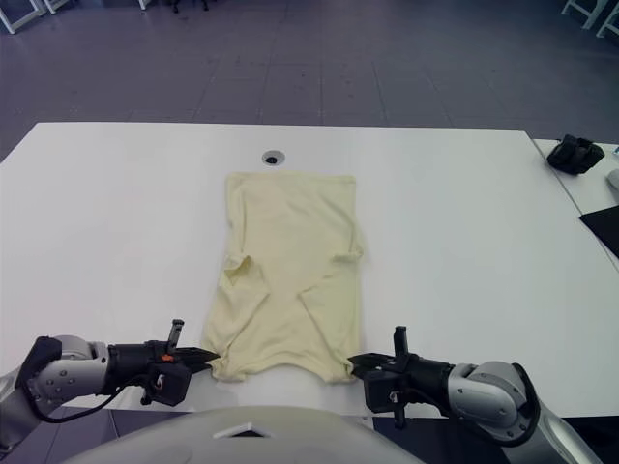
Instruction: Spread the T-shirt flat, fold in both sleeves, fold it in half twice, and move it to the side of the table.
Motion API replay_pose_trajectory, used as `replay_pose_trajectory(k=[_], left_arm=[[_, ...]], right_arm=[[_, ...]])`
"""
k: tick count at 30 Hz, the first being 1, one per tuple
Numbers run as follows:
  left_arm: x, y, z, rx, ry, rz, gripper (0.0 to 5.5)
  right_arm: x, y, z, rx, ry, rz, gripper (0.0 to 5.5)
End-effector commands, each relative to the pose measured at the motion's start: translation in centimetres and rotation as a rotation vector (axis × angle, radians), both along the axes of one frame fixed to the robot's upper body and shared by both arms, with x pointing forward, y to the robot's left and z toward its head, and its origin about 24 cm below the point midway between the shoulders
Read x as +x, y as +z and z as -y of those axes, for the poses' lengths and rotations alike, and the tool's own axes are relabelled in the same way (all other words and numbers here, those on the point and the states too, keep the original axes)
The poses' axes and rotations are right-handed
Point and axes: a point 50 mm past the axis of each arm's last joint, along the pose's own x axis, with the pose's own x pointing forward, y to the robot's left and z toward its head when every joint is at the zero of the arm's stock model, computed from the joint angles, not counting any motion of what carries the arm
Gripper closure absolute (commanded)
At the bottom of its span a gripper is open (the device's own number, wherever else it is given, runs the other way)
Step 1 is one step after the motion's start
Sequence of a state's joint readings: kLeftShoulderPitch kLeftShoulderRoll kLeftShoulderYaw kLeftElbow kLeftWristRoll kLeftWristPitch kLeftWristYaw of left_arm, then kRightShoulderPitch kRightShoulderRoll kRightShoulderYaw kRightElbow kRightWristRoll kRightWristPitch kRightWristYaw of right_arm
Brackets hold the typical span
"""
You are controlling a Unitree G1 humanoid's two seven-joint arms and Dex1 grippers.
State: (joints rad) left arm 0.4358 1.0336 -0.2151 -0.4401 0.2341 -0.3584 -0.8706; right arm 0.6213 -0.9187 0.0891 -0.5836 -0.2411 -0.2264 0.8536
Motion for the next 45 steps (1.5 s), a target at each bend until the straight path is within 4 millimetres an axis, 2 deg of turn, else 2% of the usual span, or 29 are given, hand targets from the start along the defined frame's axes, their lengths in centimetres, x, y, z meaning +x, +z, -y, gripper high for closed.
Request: replay_pose_trajectory(k=[1, 7, 9, 15, 20, 30, 34, 39, 42, 45], left_arm=[[0.2, -1.0, -0.9, 0.077, 0.039, -0.046, 5.50], [2.8, 0.1, -1.1, 0.038, 0.100, -0.014, 5.50], [3.1, 0.6, -1.0, 0.023, 0.102, -0.040, 5.50], [0.4, 1.2, -0.6, 0.007, 0.084, -0.338, 5.50], [-0.1, 1.7, -0.3, 0.004, 0.108, -0.471, 5.50], [-1.1, 2.8, -1.2, -0.035, 0.143, -0.795, 5.50], [-1.4, 2.9, -1.2, -0.035, 0.134, -0.833, 5.50], [-0.7, 2.8, -1.5, -0.027, 0.148, -0.808, 5.50], [-0.2, 3.1, -1.4, -0.052, 0.149, -0.804, 5.50], [1.4, 3.2, -1.4, -0.079, 0.171, -0.754, 5.50]], right_arm=[[0.5, 0.4, 0.8, -0.015, -0.001, -0.011, 5.48], [2.6, 1.6, 2.0, -0.022, -0.016, 0.013, 5.48], [3.0, 1.9, 2.1, -0.029, -0.006, 0.012, 5.48], [1.7, 2.4, 1.6, -0.010, 0.026, -0.154, 5.48], [1.0, 2.4, 1.4, -0.015, 0.031, -0.263, 5.48], [0.3, 3.2, 1.8, -0.019, 0.036, -0.468, 5.48], [-0.1, 3.8, 1.5, 0.008, 0.044, -0.565, 5.48], [0.1, 3.8, 1.6, 0.017, 0.037, -0.614, 5.48], [0.7, 3.4, 2.0, 0.025, 0.015, -0.606, 5.48], [2.0, 3.0, 2.5, 0.068, -0.024, -0.590, 5.48]])
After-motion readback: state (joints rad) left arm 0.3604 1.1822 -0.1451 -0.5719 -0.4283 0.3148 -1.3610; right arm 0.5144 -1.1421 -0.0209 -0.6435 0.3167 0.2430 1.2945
